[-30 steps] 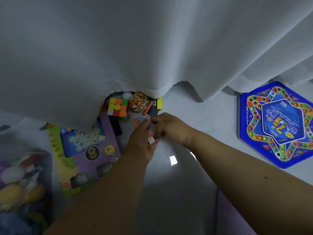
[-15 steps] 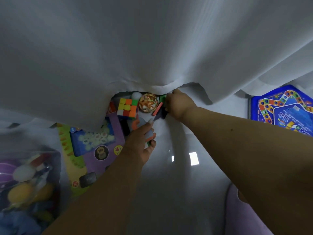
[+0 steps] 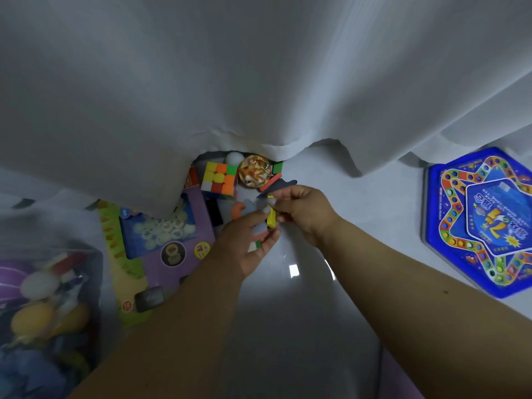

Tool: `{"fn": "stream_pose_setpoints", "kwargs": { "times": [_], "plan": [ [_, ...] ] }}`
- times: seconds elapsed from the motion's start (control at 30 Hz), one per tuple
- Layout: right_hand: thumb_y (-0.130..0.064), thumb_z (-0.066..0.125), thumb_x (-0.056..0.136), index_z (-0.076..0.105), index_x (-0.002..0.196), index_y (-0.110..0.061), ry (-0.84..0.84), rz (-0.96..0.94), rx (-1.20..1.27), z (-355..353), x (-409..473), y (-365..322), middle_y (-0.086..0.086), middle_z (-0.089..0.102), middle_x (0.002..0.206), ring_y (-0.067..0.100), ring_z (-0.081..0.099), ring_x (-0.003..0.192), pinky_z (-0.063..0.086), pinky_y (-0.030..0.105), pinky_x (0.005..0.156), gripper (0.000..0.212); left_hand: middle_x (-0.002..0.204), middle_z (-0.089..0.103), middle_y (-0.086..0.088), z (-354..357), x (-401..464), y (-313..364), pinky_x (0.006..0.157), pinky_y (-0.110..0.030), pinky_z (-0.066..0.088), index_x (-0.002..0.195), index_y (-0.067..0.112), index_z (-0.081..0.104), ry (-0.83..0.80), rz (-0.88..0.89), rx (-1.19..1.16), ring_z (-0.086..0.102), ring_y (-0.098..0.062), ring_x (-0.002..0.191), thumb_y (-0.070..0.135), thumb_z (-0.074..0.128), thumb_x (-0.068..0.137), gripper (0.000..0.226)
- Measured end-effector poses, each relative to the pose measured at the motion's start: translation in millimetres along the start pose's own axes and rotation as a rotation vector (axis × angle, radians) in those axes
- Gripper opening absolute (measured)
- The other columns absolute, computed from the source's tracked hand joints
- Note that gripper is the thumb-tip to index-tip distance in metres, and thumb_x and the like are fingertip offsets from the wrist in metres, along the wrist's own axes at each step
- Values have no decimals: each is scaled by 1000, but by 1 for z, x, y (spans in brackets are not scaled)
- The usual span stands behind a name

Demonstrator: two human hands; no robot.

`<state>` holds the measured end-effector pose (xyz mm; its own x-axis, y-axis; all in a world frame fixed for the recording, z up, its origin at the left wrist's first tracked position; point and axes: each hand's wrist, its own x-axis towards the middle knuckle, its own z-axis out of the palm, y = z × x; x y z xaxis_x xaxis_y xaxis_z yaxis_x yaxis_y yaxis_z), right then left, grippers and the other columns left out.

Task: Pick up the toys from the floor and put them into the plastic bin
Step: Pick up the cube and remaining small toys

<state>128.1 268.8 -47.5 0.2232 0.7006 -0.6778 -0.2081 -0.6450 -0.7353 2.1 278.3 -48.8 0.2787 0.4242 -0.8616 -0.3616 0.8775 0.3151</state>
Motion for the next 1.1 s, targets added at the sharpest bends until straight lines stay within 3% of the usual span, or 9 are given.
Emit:
{"fn": "stream_pose_setpoints", "kwargs": {
  "times": [0.13,0.23,0.33,0.5,0.7,0.8,0.93,1.0,1.1],
  "plan": [
    [-8,68,84,73,84,-3,28,-43,-125,3,1,12,13,68,78,21,61,72,55,39,81,7,88,61,-9,-5,-4,2,53,-22,53,111,9,58,-66,-95,-47,61,-17,76,5,60,87,25],
    [-10,63,85,73,94,-9,141,-306,-635,-1,15,10,3,66,89,18,60,82,48,28,72,14,89,62,-8,-9,-3,2,53,-23,53,124,7,54,-41,-90,-96,61,-17,75,3,64,79,46],
    [-15,69,77,65,110,-13,245,-447,-924,-6,31,-1,10,60,112,28,54,104,44,32,86,33,88,59,-7,-14,1,2,54,-25,54,137,13,47,-42,-51,-155,59,-18,73,2,68,66,75],
    [-31,74,77,39,139,-18,121,-346,-1087,9,47,-11,8,42,136,31,41,121,43,42,97,72,87,59,-8,-17,1,7,58,-27,57,105,8,58,-19,-76,-133,60,-18,76,2,56,88,19],
    [-21,41,96,37,133,-14,178,-405,-1453,11,31,4,12,42,131,31,42,115,36,36,73,38,92,62,-8,-16,7,8,67,-31,54,95,9,58,107,-20,13,62,-16,80,3,60,87,10],
    [-21,37,99,35,133,-13,138,-344,-1415,3,24,10,14,43,129,33,48,109,42,37,75,35,99,62,-7,-15,10,5,70,-33,53,87,16,57,170,2,48,61,-16,86,1,65,84,17],
    [-23,38,100,38,133,-9,88,-219,-1269,-5,18,18,16,45,126,35,55,103,43,37,81,36,118,63,-7,-18,12,1,64,-33,53,108,16,60,195,-14,90,60,-16,97,7,69,83,28],
    [-29,43,99,47,122,-8,61,-186,-1043,-8,16,21,11,54,108,27,56,93,41,34,82,32,125,61,-7,-18,11,-2,65,-33,53,109,18,59,206,-8,90,59,-17,102,7,70,82,31],
    [-36,48,97,51,83,-11,8,-86,-553,-6,6,21,2,51,68,16,48,60,41,32,66,28,126,58,-7,-14,6,-5,71,-35,53,98,22,57,179,-2,61,56,-19,113,8,70,83,24]
  ]
}}
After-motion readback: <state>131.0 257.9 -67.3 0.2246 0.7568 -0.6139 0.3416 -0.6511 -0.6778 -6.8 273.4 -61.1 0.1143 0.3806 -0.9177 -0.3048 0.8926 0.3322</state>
